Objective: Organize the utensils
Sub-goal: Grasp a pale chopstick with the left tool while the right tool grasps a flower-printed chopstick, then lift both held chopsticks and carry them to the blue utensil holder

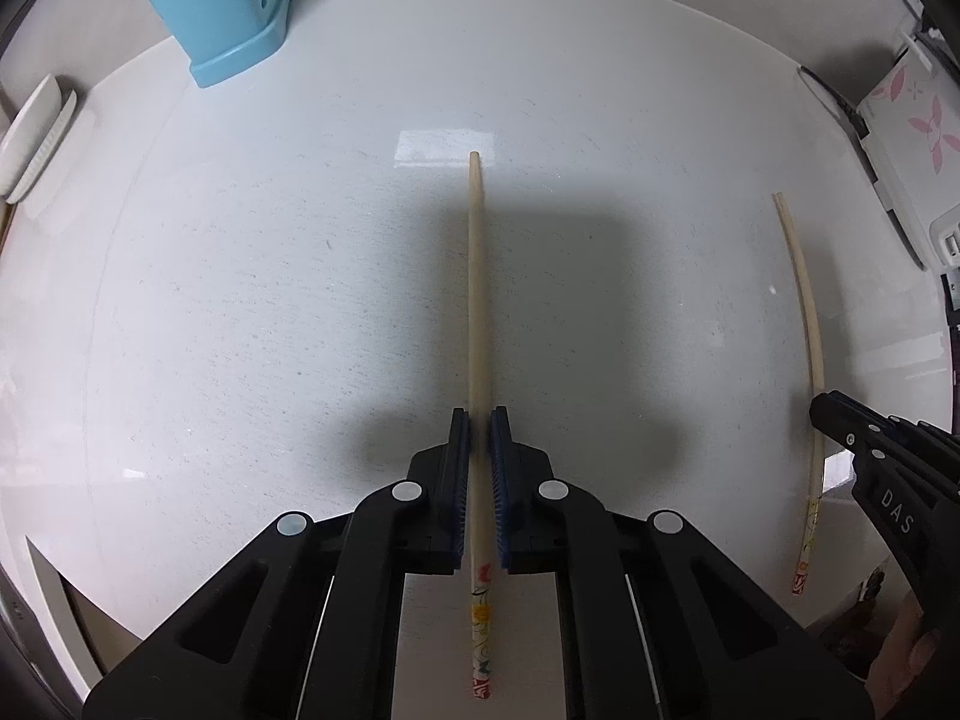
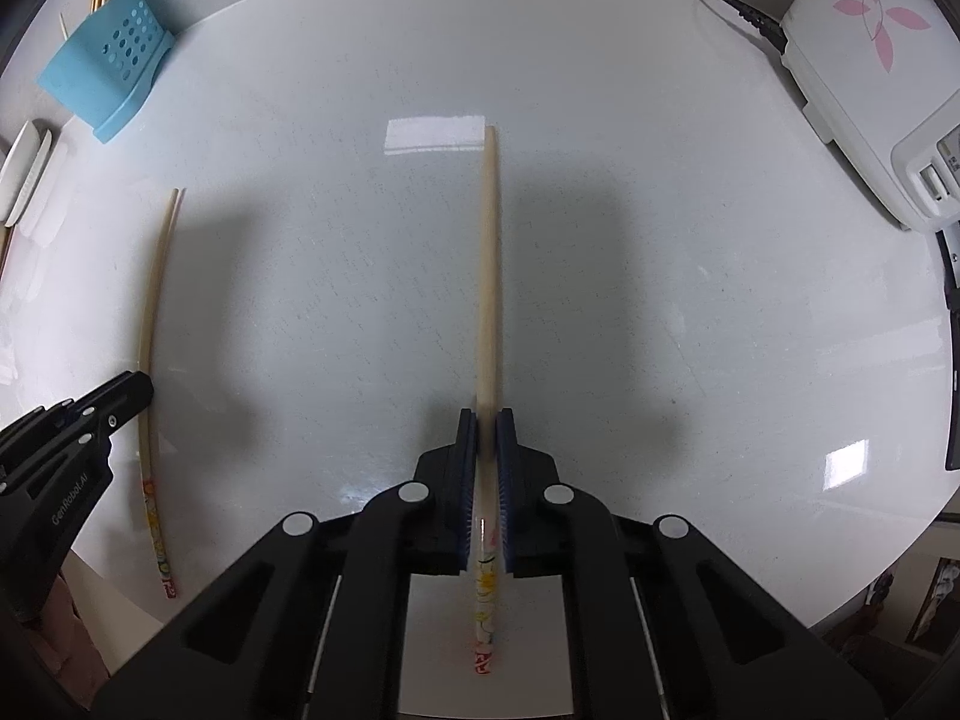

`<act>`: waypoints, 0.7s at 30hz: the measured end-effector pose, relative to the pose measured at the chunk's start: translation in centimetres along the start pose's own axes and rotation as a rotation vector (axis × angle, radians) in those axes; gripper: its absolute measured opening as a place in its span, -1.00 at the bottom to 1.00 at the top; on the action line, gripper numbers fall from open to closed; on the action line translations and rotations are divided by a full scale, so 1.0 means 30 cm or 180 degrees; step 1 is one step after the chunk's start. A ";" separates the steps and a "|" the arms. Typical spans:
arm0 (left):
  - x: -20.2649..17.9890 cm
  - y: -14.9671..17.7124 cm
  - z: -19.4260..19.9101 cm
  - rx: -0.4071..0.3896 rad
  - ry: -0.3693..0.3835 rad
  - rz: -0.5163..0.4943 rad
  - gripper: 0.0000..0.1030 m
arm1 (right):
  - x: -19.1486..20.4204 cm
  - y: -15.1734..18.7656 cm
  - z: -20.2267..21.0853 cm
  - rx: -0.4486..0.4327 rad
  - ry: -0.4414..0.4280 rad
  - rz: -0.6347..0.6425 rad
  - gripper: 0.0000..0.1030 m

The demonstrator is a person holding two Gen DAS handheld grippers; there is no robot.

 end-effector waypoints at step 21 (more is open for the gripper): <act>0.151 -0.079 0.141 -0.0296 0.0053 0.0103 -0.87 | 0.182 -0.106 0.131 -0.0414 -0.0229 0.0151 -0.88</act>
Point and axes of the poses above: each gripper's, at about its wrist camera, not at the fingertips, and z roughly against the way its jaws point, x to its left, y to its underside, the point moved 2 cm from there along -z, roughly the way its jaws point, and after that the axes turned 1 degree about z, right-handed, at the moved point
